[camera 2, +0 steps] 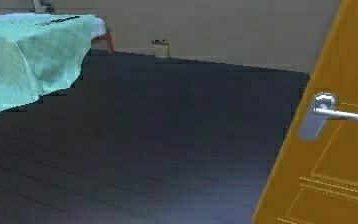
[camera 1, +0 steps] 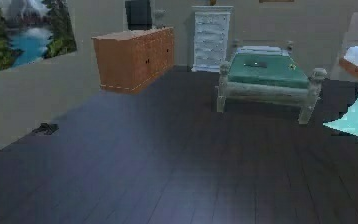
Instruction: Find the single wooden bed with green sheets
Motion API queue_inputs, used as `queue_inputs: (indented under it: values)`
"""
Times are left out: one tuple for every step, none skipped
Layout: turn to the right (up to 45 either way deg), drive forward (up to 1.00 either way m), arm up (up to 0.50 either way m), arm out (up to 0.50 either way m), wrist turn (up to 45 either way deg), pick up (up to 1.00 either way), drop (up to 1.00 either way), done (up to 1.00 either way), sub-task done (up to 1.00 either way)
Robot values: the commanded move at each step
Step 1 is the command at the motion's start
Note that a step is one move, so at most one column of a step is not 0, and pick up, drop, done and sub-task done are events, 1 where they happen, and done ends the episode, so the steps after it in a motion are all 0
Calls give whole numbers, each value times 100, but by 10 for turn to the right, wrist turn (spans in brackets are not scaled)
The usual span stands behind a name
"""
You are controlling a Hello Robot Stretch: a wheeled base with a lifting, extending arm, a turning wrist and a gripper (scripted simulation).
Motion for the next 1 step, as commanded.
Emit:
queue_inputs:
  values:
    - [300, 0, 0, 0, 0, 0, 0, 0, 0]
